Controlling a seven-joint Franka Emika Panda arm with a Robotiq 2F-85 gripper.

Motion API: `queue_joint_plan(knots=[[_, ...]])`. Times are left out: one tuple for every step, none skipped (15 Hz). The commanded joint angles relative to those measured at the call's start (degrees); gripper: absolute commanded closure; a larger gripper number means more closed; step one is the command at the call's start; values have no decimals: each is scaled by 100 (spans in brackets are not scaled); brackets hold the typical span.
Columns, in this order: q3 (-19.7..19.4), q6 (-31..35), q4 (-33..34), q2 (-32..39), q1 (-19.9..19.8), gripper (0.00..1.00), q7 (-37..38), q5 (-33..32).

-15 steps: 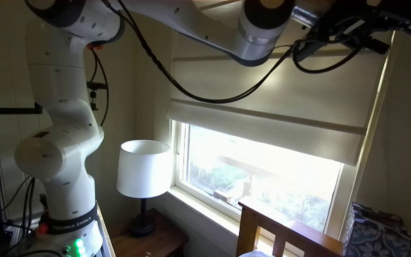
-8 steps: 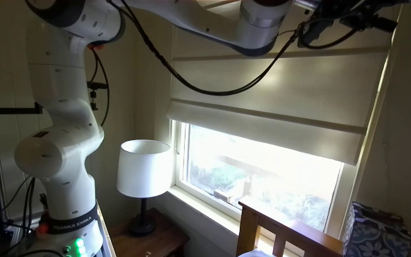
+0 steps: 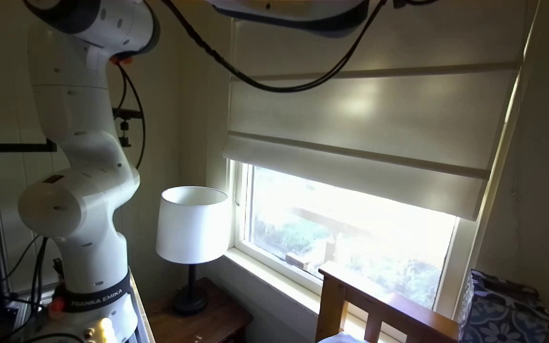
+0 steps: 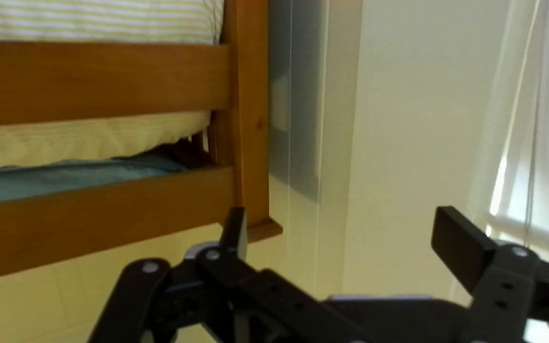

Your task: Lift up the curtain railing

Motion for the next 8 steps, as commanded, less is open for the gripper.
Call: queue_joint_plan(knots=[[284,18,1127,417,-561,0,1523,-977],[359,-149,1368,478,-622,0,1910,-1301],[443,-303,1571,531,-640,0,2300,-1731],[524,-458,1660,517,-599,0,2686,-2243],[631,-638,1651,475,-519,0,2895,-2689],[748,-817,1608,417,-417,0,3009,-3147],[876,-1020,1448,305,-313,0,3142,-3609],[1027,-1267,1350,259,-234,0,3141,-4005]])
